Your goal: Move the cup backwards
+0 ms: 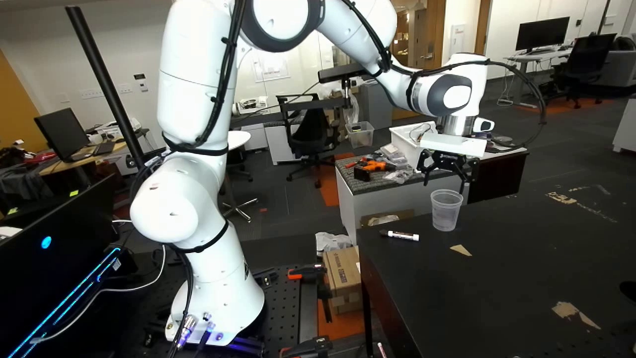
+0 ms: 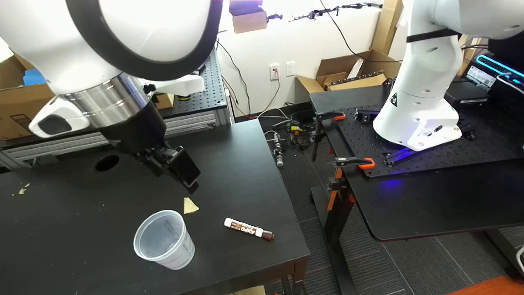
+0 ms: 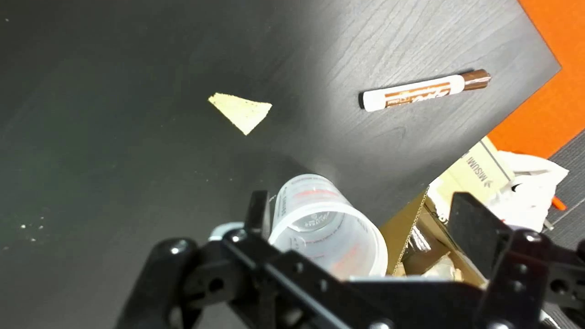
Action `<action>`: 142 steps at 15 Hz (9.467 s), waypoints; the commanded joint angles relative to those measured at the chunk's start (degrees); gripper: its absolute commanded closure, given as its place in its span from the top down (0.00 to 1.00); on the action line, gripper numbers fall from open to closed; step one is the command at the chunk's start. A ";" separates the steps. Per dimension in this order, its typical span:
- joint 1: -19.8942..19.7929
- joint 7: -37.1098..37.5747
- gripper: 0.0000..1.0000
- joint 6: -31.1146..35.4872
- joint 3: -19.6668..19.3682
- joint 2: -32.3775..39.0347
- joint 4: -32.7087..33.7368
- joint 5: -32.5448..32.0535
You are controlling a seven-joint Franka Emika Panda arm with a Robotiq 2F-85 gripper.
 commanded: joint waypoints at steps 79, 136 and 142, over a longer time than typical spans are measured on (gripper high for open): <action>-1.69 21.94 0.01 0.15 -6.20 5.50 11.20 0.98; -12.27 25.23 1.00 9.42 -10.79 0.66 -4.67 14.64; -10.61 25.41 1.00 10.05 -10.87 -4.47 -8.51 13.35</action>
